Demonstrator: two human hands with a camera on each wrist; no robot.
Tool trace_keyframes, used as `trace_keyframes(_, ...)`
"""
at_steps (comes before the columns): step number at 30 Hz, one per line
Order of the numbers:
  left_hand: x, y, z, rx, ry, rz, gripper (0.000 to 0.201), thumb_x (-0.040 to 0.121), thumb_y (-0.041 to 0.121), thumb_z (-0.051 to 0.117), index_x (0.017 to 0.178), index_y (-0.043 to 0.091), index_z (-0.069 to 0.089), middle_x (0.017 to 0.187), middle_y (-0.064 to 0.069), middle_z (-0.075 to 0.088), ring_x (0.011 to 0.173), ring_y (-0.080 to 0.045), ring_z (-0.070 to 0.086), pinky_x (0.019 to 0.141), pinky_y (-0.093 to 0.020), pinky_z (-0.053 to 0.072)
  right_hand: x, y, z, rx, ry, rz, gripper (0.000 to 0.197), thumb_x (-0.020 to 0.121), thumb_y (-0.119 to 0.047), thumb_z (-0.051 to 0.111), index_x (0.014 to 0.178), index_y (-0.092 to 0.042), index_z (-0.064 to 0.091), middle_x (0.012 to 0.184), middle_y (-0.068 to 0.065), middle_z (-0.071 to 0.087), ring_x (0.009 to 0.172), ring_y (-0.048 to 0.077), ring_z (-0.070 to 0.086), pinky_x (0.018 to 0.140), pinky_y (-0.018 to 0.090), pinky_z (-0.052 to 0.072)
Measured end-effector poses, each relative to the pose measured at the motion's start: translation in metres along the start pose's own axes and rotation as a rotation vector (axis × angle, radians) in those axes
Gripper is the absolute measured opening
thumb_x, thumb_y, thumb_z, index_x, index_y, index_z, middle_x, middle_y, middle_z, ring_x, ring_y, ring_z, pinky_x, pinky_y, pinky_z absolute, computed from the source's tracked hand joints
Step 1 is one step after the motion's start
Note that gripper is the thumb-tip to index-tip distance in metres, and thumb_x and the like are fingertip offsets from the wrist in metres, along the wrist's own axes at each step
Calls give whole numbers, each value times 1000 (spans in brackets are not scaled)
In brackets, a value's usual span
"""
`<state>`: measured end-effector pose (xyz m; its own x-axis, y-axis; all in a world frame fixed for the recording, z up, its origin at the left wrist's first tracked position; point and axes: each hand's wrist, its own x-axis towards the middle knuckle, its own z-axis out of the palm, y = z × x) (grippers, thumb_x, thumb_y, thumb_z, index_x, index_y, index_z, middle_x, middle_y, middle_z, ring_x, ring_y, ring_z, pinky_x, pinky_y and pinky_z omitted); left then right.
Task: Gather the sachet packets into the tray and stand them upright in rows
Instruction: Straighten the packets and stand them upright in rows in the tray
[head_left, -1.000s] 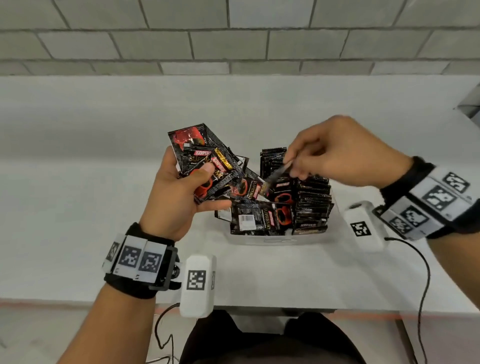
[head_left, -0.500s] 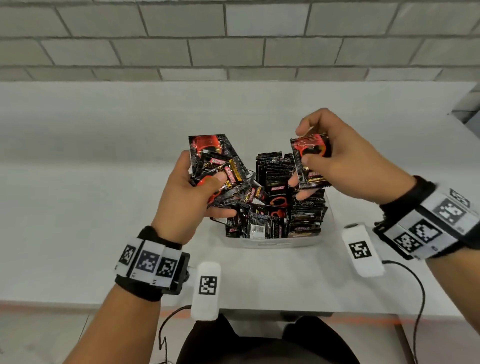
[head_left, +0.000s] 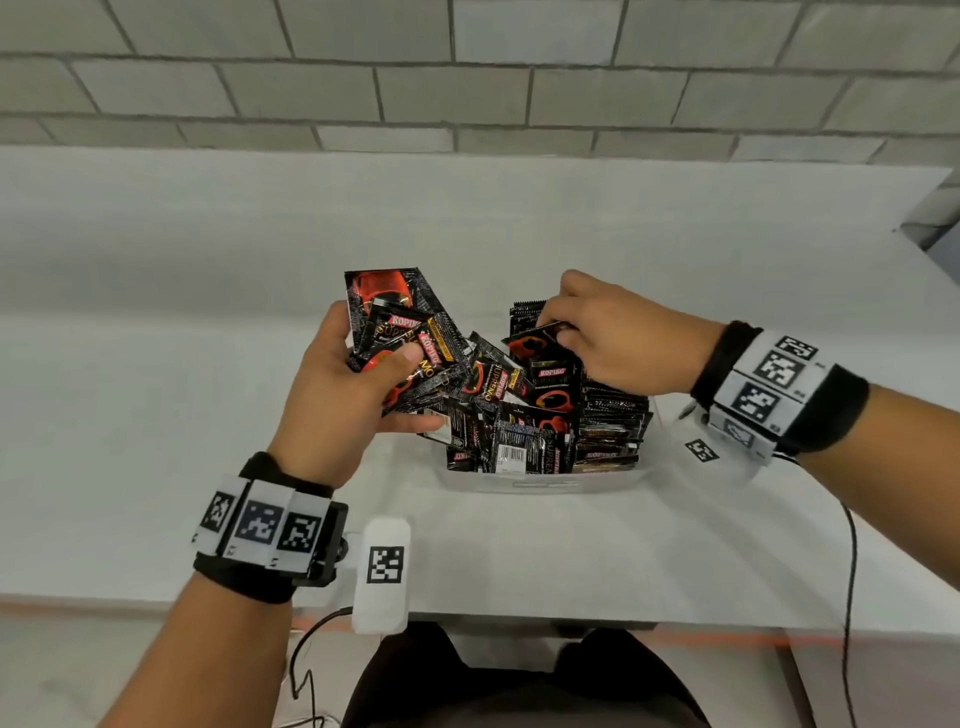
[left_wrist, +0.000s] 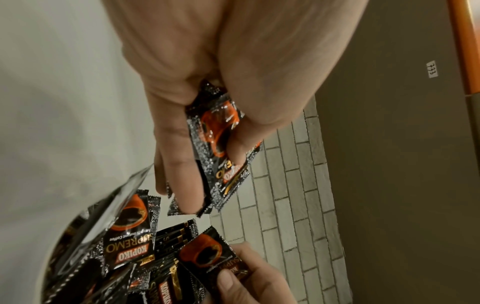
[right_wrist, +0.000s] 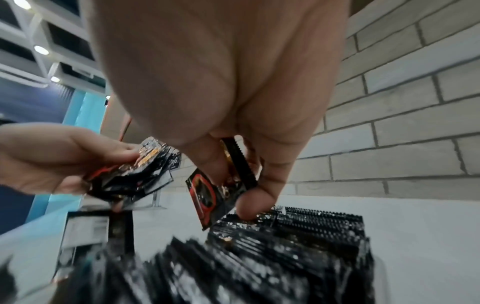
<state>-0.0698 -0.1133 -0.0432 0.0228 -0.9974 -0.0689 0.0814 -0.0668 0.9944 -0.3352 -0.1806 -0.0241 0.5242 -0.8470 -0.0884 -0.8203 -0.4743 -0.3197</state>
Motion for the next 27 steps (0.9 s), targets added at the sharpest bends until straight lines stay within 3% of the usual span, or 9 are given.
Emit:
trace_keyframes(2,0,1,-2,-2,0,6,36,97,6,64,128,20,53,114,-1,73,99,-27,75,64,-53,62,0,0,-7,33,2,8,22,99,-18,59,118,-23,65,94,-10,54,77,0,51,71,21,40)
trace_keyframes(4,0,0,-3,-9,2,7,35,97,6,64,127,20,54,117,-5,72,101,-29,74,63,-52,62,-2,-1,-14,77,27,28,16,91,-22,71,106,-28,69,77,-18,58,66,-6,54,61,12,37)
trace_keyframes(6,1,-1,-4,-15,5,5,34,97,5,64,125,21,55,118,-7,71,102,-31,73,63,-51,62,-2,-1,-16,79,37,36,12,86,-24,77,96,-26,71,68,-14,62,61,-3,56,57,15,41)
trace_keyframes(10,0,-5,-1,-21,-19,6,32,97,5,64,122,25,57,118,-6,71,103,-29,73,64,-53,62,2,-2,-8,-70,39,42,11,83,-20,77,90,-17,70,70,-8,62,67,14,58,65,27,49)
trace_keyframes(12,-1,-5,-1,-23,-30,4,31,97,5,64,119,27,58,116,-4,72,104,-28,73,65,-54,61,4,-4,-3,-139,51,37,15,81,-21,79,82,-16,65,70,-7,59,68,16,56,66,30,50)
trace_keyframes(18,-2,-3,-4,-26,-23,10,32,97,5,63,123,24,56,115,-5,72,100,-28,74,63,-49,62,10,-7,10,-231,-65,72,26,77,-26,85,76,-20,60,72,-6,56,73,19,59,59,29,43)
trace_keyframes(21,-3,-2,-3,-36,-30,3,32,97,5,63,122,24,56,113,-3,73,98,-25,75,63,-50,62,13,-6,3,-149,-69,125,29,68,-32,91,83,-20,69,77,-3,67,71,11,60,64,28,50)
trace_keyframes(25,-4,-2,-2,-68,-38,-29,34,97,7,63,124,25,57,114,-3,73,100,-28,74,62,-50,62,10,-6,-16,23,9,115,24,71,-25,91,85,-20,72,73,-8,70,66,1,62,63,12,48)
trace_keyframes(27,-5,0,0,-103,-53,-61,36,96,8,64,128,24,56,116,-3,73,100,-30,75,59,-47,61,5,-9,-23,89,61,112,14,78,-25,86,83,-23,74,73,-9,71,66,1,64,72,20,55)
